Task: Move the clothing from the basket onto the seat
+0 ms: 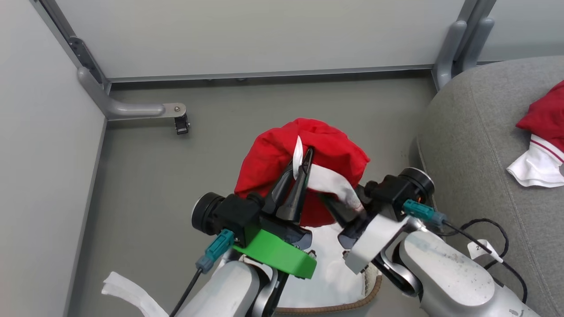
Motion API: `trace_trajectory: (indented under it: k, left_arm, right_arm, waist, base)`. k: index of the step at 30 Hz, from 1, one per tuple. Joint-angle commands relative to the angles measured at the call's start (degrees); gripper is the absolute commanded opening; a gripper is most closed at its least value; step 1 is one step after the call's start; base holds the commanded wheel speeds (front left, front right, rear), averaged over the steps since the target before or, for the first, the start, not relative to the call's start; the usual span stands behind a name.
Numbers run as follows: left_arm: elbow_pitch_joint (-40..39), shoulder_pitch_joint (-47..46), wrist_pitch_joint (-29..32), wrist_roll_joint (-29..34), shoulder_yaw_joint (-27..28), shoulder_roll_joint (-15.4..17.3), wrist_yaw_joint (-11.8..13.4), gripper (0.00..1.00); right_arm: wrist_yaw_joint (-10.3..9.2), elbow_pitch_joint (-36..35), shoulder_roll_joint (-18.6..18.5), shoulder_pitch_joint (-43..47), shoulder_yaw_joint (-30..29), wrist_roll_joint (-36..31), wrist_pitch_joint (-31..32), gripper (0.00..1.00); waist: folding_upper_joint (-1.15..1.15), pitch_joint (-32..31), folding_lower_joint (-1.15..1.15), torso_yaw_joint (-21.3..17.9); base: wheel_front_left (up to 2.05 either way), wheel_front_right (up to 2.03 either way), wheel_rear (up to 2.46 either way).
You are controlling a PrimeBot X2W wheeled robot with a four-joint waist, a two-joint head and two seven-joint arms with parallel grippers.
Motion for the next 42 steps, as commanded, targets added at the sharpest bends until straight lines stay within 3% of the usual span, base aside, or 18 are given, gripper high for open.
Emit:
trace_trajectory:
  k: [1, 8, 9, 10, 11, 22, 30, 36, 42]
  left_arm:
    - [0.35, -1.08, -0.04, -0.09, -0.22, 0.15, 0.20, 0.00]
    - [3.03, -1.35, -0.04, 3.37, 0.46, 0.16, -1.04, 0.00]
    - [3.34, -1.42, -0.04, 4.39, 0.88, 0.18, -1.32, 0.24]
    - [3.60, -1.35, -0.04, 4.96, 1.18, 0.25, -1.53, 0.53]
    - [4.12, -1.23, -0.04, 5.74, 1.47, 0.41, -2.09, 1.00]
    - [8.07, 1.53, -0.03, 11.16, 5.44, 1.89, -6.39, 1.00]
    - [9.35, 2.86, -0.03, 12.08, 9.19, 1.11, -7.47, 1.00]
    - [10.29, 2.19, -0.03, 12.50, 10.60, 0.56, -7.87, 1.00]
    - [11.00, -0.15, -0.03, 13.23, 10.23, 0.24, -8.08, 1.00]
  right_arm:
    - [-0.08, -0.07, 0.20, -0.24, -1.32, 0.59, -0.11, 0.00]
    - [-0.08, -2.08, 0.25, 2.64, -7.20, 0.89, -0.10, 0.00]
    - [-0.08, -2.63, 0.17, 3.15, -8.05, 0.93, -0.11, 0.00]
    - [-0.08, -2.98, 0.07, 3.56, -8.63, 0.92, -0.11, 0.00]
    - [-0.09, -3.38, -0.12, 4.06, -9.36, 0.86, -0.11, 0.00]
    - [-0.08, -5.85, -0.08, 7.72, -13.33, 1.61, -0.11, 0.00]
    - [-0.08, -6.27, -0.88, 9.79, -15.52, 2.12, -0.11, 0.00]
    - [-0.08, -5.80, -2.41, 8.89, -18.61, 2.24, -0.11, 0.00]
    - [-0.08, -4.65, -5.71, 3.69, -22.99, 0.35, -0.11, 0.00]
  waist:
    - [0.00, 0.38, 0.00, 0.29]
    - [0.00, 1.24, 0.00, -1.65]
    - [0.00, 1.37, 0.00, -2.29]
    - [0.00, 1.43, 0.00, -2.96]
    - [0.00, 1.57, 0.00, -3.81]
    - [0.00, 1.99, 0.00, -16.11]
    - [0.00, 2.70, 0.00, -23.63]
    - [0.00, 4.31, 0.00, -26.84]
    - [0.00, 7.74, 0.00, -27.17]
  base:
    - [0.00, 0.00, 0.00]
    - [0.00, 0.00, 0.00]
    - [0.00, 0.00, 0.00]
    - [0.00, 0.00, 0.00]
    - [0.00, 0.00, 0.00]
    - [0.00, 0.00, 0.00]
    - [0.00, 0.00, 0.00]
    - [0.00, 0.00, 0.00]
    - [0.00, 0.00, 0.00]
